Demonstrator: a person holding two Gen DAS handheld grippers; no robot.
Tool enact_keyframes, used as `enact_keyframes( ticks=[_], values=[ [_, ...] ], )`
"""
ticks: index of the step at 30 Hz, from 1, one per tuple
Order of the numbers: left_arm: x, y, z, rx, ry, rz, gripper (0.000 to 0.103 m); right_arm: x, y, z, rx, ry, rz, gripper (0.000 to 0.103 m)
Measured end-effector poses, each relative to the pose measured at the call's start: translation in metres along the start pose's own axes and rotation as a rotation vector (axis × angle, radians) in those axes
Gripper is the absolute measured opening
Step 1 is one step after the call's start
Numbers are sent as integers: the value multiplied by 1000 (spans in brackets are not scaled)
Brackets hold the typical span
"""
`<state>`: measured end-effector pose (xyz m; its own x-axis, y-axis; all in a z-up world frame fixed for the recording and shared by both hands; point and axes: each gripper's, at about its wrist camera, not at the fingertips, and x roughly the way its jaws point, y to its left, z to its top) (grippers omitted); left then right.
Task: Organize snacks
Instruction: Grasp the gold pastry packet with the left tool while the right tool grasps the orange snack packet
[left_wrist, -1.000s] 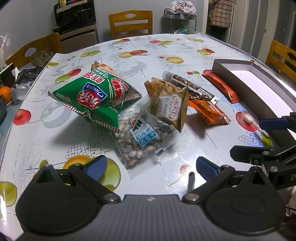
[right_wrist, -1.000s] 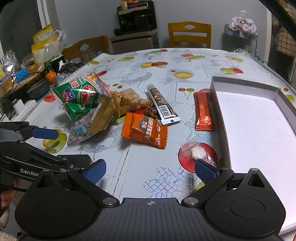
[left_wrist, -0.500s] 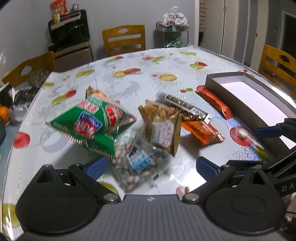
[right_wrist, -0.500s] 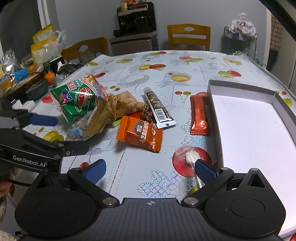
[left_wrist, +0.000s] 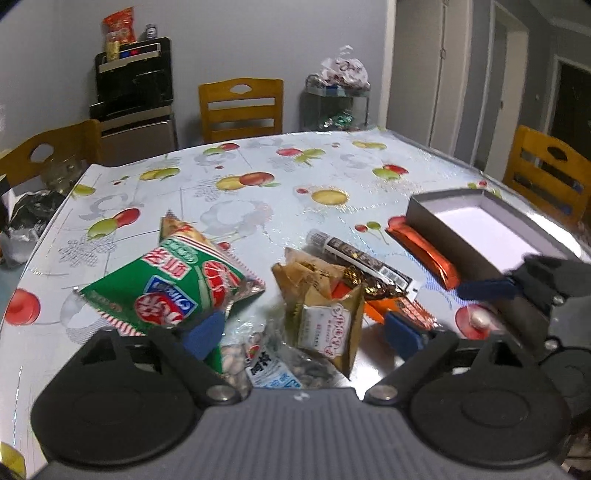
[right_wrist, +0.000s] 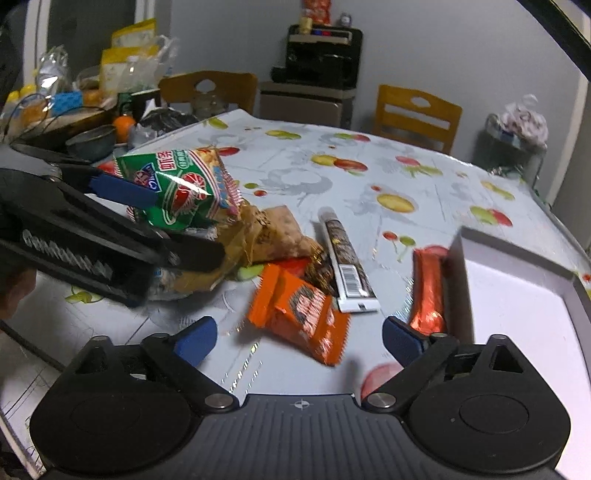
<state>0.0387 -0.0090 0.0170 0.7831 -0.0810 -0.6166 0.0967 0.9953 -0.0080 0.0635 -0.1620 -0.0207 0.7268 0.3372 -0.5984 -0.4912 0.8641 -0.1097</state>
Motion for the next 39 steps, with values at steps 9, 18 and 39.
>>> enact_keyframes(
  ticks=[9,18,39],
  values=[
    [21,-10,-1,32,29,-18,62,15,14,0,-99,-29,-1,56],
    [24,-3,0,9,18,-34,46,21,17,-3,-145,-66,-22,56],
    [7,8,2,-16,-4,-89,28,24,0,16,-129,-10,149,85]
  ],
)
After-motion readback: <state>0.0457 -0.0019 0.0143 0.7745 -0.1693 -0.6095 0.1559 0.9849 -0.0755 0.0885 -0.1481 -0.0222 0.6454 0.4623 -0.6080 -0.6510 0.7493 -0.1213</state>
